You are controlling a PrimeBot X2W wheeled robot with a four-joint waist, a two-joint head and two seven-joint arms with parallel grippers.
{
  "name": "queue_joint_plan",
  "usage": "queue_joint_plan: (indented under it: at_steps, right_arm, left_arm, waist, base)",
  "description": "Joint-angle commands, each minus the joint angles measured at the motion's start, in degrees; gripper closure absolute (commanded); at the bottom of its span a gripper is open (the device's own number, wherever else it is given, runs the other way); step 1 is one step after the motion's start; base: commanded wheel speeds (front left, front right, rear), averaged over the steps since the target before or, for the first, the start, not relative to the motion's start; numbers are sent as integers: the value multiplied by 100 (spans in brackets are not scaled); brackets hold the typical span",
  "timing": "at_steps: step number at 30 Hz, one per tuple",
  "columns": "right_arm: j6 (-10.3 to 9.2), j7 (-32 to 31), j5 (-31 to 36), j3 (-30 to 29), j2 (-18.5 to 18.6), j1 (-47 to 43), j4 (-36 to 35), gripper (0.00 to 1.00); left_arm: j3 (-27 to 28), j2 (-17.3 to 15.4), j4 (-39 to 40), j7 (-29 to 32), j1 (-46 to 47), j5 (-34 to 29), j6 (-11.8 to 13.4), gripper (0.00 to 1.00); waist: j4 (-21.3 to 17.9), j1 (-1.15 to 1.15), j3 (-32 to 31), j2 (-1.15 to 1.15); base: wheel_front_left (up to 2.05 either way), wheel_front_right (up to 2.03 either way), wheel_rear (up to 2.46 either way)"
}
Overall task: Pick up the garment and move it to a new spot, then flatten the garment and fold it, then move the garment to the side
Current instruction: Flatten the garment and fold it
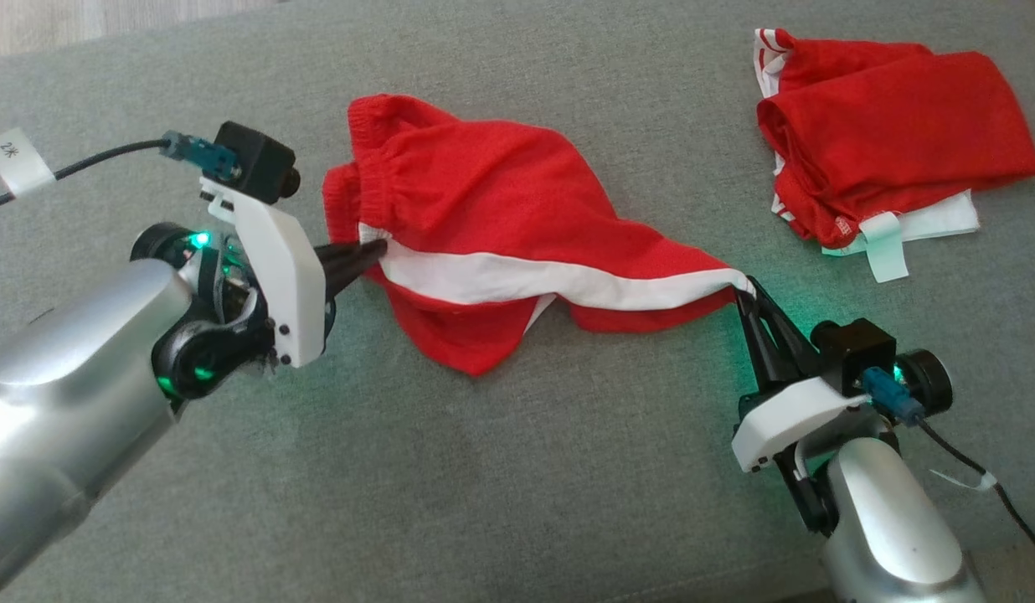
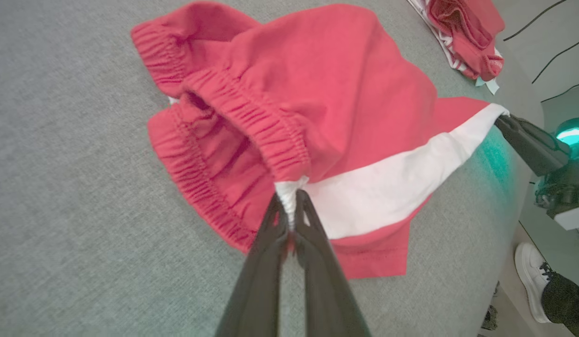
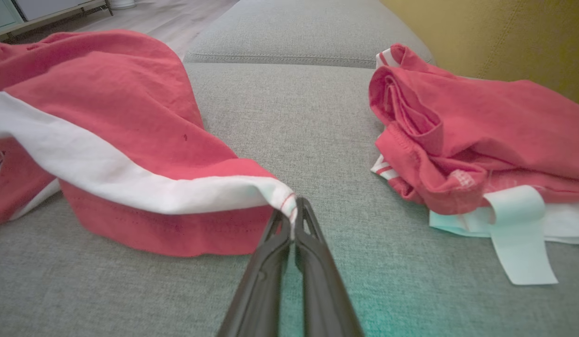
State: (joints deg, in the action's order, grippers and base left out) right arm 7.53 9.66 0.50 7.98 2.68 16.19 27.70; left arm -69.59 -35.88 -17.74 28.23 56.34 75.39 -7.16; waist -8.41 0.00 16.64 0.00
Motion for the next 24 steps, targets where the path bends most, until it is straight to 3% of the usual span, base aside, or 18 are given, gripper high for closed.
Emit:
queue_joint_plan:
  at_steps: [1,18,24]
  right_arm:
    - [-4,81,-8,116,20,147,-140,100]
    - [-4,34,408,-197,31,407,-510,100]
    - [-4,-140,274,-1,370,885,-933,100]
  left_arm:
    - [211,-260,120,8,398,26,-33,100]
    - [88,-465,385,-1445,705,6,-33,100]
    - [223,-589,359,-2095,907,-79,-33,100]
  waist:
    - [3,0,-10,0]
    - [239,0,-486,0]
    - [336,0,-694,0]
  base:
    - [0,0,0]
    - [0,0,0]
    - [0,0,0]
